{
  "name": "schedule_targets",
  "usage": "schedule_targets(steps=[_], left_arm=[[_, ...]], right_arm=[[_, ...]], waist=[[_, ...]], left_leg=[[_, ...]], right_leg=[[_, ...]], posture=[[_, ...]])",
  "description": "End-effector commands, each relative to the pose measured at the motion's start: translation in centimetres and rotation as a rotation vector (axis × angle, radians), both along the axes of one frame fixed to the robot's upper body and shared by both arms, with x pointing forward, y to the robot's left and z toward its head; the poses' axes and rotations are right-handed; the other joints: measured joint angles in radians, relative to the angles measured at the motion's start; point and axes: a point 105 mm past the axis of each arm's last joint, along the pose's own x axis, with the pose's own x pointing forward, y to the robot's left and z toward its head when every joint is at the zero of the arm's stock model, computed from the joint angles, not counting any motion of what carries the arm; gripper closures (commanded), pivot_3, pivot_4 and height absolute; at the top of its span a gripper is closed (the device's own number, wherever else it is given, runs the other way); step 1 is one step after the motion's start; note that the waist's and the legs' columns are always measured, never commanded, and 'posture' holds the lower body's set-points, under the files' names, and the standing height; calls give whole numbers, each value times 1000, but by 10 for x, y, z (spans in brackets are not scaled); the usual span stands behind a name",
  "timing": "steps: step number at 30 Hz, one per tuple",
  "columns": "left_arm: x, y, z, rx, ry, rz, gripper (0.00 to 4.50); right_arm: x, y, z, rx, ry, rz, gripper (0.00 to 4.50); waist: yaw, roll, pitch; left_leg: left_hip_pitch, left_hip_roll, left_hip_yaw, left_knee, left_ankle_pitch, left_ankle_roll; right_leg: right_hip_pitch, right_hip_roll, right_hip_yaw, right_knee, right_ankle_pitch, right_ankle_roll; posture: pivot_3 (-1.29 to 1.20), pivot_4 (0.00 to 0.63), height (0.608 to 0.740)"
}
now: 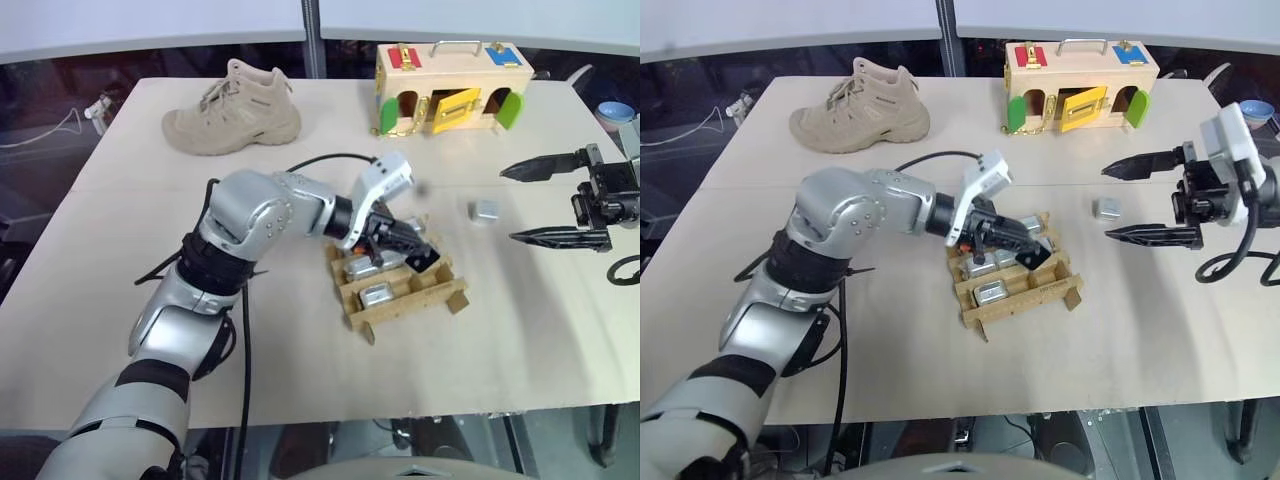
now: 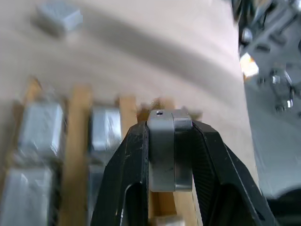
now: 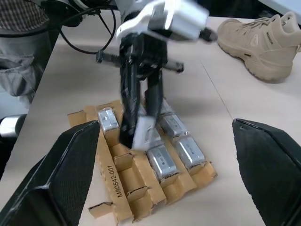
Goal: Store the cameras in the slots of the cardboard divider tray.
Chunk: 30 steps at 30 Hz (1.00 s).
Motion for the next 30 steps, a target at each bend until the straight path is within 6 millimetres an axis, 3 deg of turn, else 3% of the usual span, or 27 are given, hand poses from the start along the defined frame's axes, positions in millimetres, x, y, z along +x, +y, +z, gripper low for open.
schedule_targets(steps=[1, 9, 15, 28, 30], left_arm=[[-13, 4, 0, 47, -8, -71, 3841], [-5, 5, -13, 126, -114, -93, 3841], [8, 6, -11, 146, -150, -65, 3841], [7, 1, -11, 225, -239, -82, 3841], [8, 1, -11, 227, -239, -65, 2780]], right_arm=[[-14, -2, 5, -45, -39, 72, 46], [-16, -4, 1, -55, -37, 56, 46], [-16, -7, -3, -70, -39, 43, 46], [-18, -6, -5, -82, -38, 43, 46], [-18, -6, -5, -82, -39, 43, 0]], waist=[[-1, 0, 0], [0, 0, 0], [0, 0, 0], [0, 0, 0], [0, 0, 0]], left_leg=[[0, 0, 0, 0, 0, 0], [0, 0, 0, 1, 0, 0], [0, 0, 0, 1, 0, 0], [1, 0, 0, 2, 0, 0], [1, 0, 0, 3, 0, 0]], right_leg=[[0, 0, 0, 0, 0, 0], [0, 0, 0, 0, 0, 0], [0, 0, 0, 1, 0, 0], [0, 0, 1, 4, 0, 0], [0, 0, 1, 5, 0, 0]], posture=[[0, 150, 740], [0, 150, 740], [0, 150, 740], [0, 150, 740], [0, 150, 740]])
